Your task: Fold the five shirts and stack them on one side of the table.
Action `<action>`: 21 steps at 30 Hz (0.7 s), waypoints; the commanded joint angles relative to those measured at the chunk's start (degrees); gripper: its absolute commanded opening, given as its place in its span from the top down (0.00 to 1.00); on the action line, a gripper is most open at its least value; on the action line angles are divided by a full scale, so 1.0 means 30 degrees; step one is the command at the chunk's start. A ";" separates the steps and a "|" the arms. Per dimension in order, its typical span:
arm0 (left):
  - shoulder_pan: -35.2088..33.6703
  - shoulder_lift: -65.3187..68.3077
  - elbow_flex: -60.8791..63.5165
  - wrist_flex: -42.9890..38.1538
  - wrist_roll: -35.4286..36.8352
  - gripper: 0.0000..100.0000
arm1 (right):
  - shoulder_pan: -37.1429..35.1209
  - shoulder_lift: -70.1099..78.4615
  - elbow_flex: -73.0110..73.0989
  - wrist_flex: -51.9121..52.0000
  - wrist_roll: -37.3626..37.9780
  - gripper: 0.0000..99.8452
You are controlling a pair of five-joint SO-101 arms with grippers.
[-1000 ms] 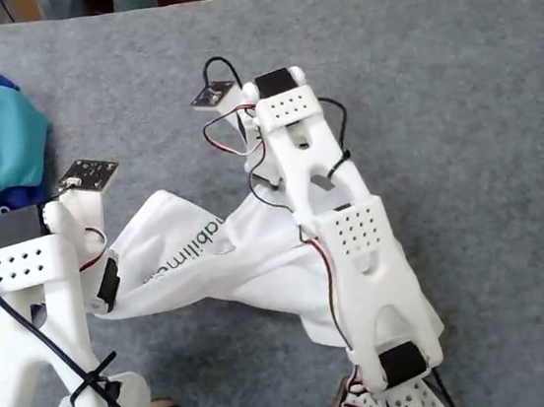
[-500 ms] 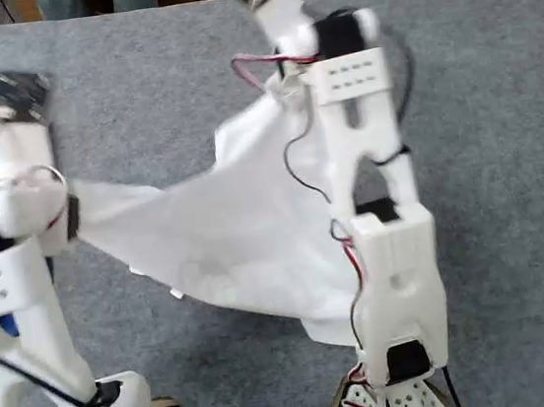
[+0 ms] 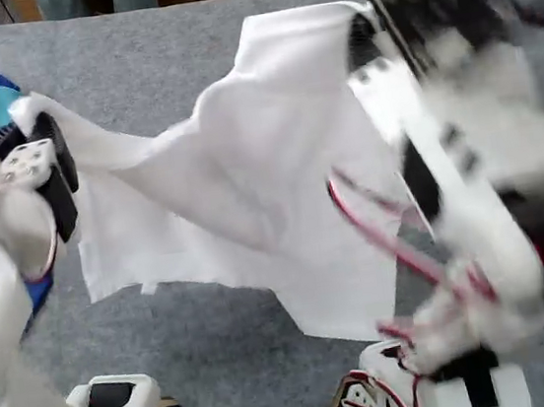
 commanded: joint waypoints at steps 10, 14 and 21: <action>0.0044 -0.1905 0.0044 0.0234 -0.0586 0.97 | 0.3223 -0.5201 0.0132 -0.5832 -0.0059 0.99; 0.0044 -0.3956 0.4264 0.0234 -0.1201 0.97 | 0.3253 -0.5319 0.0044 -0.6681 -0.0029 0.99; 0.0073 -0.7707 1.0359 0.0234 -0.1963 0.97 | 0.3136 -0.5201 0.0190 -0.6828 0.1201 0.99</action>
